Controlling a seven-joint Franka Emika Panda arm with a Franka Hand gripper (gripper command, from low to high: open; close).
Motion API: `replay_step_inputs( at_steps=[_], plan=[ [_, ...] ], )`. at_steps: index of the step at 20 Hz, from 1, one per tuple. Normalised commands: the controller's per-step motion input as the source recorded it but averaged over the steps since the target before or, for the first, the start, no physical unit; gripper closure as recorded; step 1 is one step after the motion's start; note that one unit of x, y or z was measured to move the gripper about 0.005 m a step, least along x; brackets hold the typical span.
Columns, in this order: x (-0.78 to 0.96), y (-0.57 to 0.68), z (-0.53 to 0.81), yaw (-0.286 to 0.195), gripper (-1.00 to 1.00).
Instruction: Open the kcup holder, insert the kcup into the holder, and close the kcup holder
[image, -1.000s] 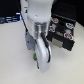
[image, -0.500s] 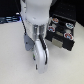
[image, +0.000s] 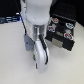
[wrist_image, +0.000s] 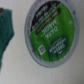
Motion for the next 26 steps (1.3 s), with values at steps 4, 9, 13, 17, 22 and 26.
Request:
replay_step_inputs(
  at_steps=[4,9,13,17,22,26],
  plan=[
    [0.01,0.04,-0.05,-0.006,-1.00],
    [0.05,0.18,0.32,-0.018,1.00],
    [-0.01,0.42,0.83,-0.020,1.00],
    [0.00,0.47,0.84,0.045,1.00],
    [-0.01,0.47,0.77,0.077,1.00],
    [-0.08,0.48,0.59,0.111,1.00]
  ],
)
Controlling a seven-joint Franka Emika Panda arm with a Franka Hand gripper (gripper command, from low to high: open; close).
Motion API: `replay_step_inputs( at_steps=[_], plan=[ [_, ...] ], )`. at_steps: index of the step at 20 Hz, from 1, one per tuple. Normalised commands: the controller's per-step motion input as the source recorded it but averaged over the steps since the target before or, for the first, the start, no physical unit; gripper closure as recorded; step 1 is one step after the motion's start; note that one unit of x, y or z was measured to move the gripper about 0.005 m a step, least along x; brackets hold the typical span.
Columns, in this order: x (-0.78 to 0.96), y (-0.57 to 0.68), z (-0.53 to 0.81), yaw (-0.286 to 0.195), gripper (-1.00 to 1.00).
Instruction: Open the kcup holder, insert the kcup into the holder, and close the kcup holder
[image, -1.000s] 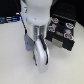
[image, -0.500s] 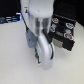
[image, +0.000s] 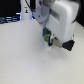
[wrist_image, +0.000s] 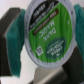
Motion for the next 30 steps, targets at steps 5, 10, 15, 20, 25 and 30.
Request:
replay_step_inputs(
  at_steps=[5,10,15,20,25,30],
  plan=[
    [-0.16,0.47,0.48,0.109,1.00],
    [-0.20,0.50,0.41,0.091,1.00],
    [-0.25,0.48,0.28,0.107,1.00],
    [-0.39,0.43,0.09,0.117,1.00],
    [-0.48,0.39,-0.10,0.116,1.00],
    [-0.47,0.22,-0.20,0.110,1.00]
  ],
)
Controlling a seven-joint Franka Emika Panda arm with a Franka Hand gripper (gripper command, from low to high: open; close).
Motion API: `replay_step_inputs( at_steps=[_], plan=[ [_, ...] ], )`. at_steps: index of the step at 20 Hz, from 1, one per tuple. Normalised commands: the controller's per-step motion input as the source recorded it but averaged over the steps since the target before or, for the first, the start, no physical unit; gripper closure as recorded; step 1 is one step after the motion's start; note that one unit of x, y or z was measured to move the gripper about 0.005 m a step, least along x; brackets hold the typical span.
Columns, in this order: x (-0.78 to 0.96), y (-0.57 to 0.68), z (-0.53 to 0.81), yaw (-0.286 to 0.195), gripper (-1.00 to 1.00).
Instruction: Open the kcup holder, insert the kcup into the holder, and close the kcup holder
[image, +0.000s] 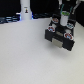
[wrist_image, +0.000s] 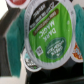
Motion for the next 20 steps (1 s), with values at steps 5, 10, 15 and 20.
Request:
replay_step_inputs(
  at_steps=[5,10,15,20],
  plan=[
    [-0.15,-0.02,-0.25,0.054,1.00],
    [-0.03,-0.07,-0.08,0.003,1.00],
    [-0.01,-0.09,0.00,0.003,1.00],
    [0.02,-0.05,0.04,-0.001,1.00]
  ],
)
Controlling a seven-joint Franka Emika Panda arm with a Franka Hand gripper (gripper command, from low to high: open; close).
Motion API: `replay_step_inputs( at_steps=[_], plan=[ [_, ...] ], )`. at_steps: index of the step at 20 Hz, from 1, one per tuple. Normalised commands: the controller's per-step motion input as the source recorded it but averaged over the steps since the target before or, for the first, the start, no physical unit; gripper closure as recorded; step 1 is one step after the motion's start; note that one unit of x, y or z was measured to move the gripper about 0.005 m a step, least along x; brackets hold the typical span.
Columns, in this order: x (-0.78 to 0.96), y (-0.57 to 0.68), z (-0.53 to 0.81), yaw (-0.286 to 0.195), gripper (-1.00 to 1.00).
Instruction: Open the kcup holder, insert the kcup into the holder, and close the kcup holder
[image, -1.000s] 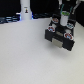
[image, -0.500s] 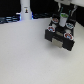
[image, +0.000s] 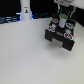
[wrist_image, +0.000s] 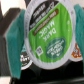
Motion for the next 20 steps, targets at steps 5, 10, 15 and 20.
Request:
replay_step_inputs(
  at_steps=[5,10,15,20],
  plan=[
    [0.26,0.00,0.27,-0.061,1.00],
    [0.40,0.08,0.17,-0.070,1.00],
    [-0.01,-0.09,-0.01,0.001,1.00],
    [-0.04,-0.12,-0.06,0.009,1.00]
  ],
)
